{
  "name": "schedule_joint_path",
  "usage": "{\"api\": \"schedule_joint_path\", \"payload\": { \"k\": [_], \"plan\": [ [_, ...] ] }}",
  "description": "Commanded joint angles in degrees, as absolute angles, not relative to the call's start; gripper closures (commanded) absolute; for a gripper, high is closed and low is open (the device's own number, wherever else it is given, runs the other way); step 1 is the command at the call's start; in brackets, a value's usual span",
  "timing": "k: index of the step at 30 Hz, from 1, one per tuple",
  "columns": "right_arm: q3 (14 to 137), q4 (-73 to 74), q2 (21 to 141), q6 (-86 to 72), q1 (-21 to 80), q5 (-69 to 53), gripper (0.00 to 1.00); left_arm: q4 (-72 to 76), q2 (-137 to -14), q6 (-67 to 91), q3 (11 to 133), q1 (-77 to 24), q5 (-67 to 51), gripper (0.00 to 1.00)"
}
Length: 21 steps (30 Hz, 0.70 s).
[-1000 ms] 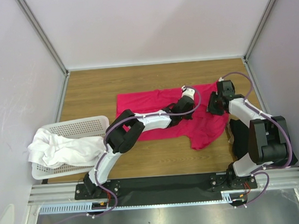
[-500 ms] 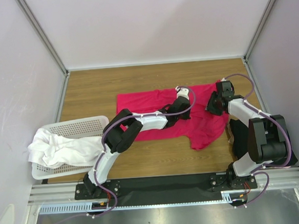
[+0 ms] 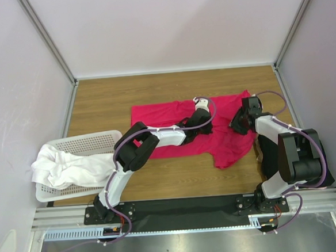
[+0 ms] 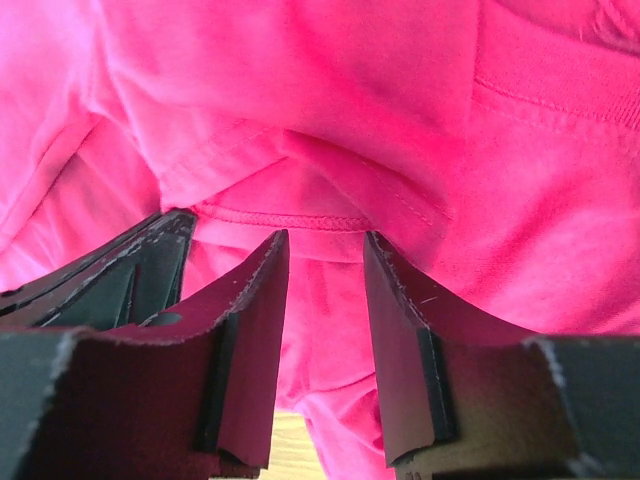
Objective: Fold and stack the t-shirts
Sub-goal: Fold the tshirt
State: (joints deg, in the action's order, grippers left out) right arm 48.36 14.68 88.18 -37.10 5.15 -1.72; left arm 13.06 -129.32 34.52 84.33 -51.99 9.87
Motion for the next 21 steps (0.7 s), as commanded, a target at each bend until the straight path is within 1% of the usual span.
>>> {"api": "schedule_joint_path", "payload": {
  "k": [1,6,11,16,21],
  "plan": [
    [46.41,10.56,87.45,-42.44,5.54,-0.09,0.58,15.20,-125.59,36.03,83.67,-51.15,8.53,1.00],
    [45.09,8.53,85.96,-45.96,5.54,1.49,0.53,15.56,-125.77,36.21,83.32,-50.98,8.35,1.00],
    [43.25,6.51,84.46,-50.70,4.57,1.76,0.52,16.08,-125.60,35.86,82.97,-50.98,8.61,1.00],
    [41.22,2.90,84.46,-55.63,3.25,1.15,0.52,16.44,-125.42,36.03,82.35,-50.98,8.53,1.00],
    [40.08,1.67,84.81,-57.48,2.46,0.61,0.57,16.70,-125.42,35.95,82.27,-50.98,8.61,1.00]
  ]
}}
